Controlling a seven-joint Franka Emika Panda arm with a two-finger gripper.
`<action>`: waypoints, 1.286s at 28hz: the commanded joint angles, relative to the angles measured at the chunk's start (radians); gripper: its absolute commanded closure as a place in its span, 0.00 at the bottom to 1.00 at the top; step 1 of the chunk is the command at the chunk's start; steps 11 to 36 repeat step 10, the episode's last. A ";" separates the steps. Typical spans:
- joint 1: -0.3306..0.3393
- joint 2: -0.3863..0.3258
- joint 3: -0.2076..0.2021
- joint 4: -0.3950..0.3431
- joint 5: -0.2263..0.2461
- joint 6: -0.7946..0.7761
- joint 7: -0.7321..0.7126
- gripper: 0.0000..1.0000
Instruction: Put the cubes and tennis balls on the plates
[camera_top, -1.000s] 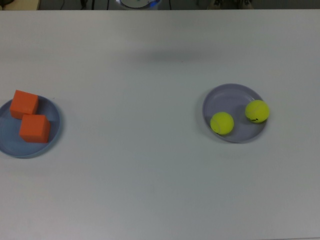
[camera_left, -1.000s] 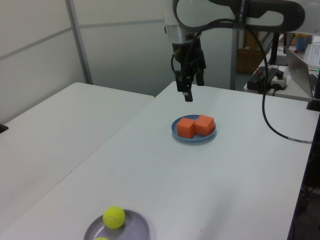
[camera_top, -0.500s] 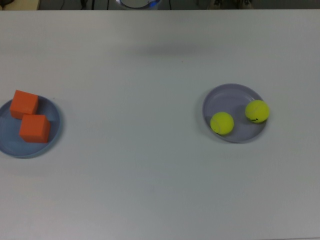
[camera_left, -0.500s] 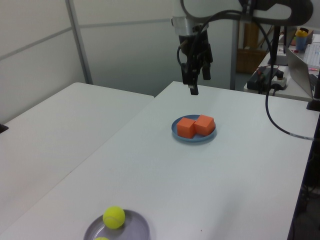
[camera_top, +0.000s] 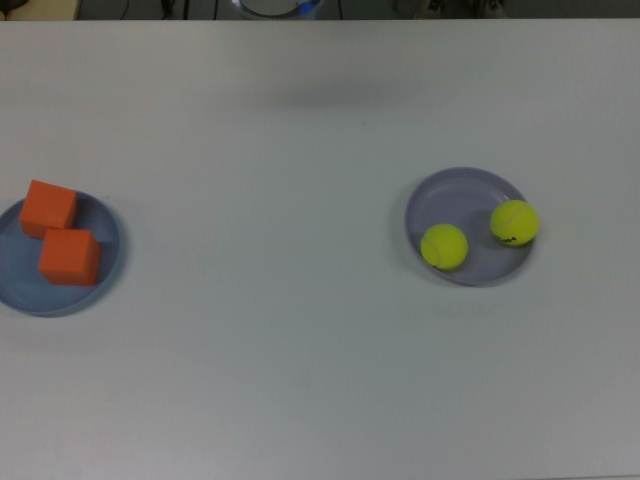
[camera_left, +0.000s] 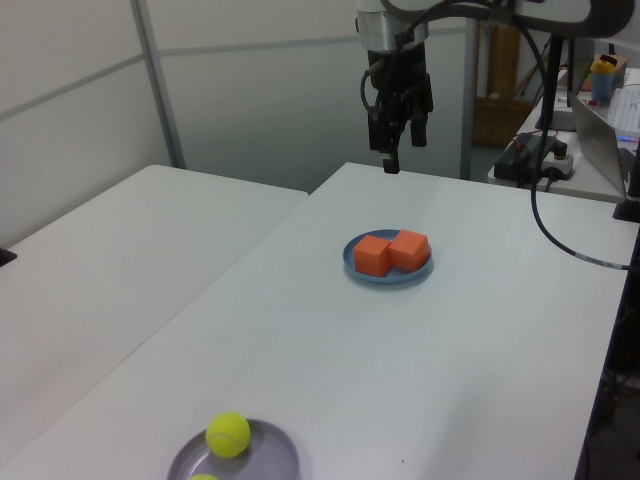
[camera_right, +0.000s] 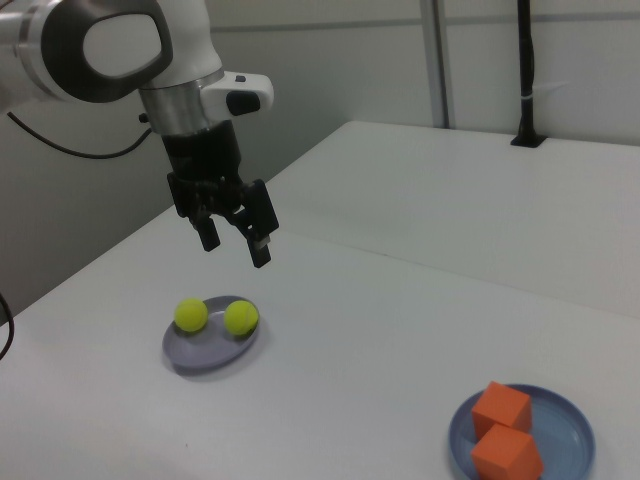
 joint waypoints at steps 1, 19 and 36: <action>0.003 -0.004 -0.006 0.014 0.019 -0.023 0.009 0.00; 0.000 -0.009 -0.005 0.025 0.013 -0.063 0.009 0.00; 0.000 -0.009 -0.005 0.025 0.013 -0.063 0.009 0.00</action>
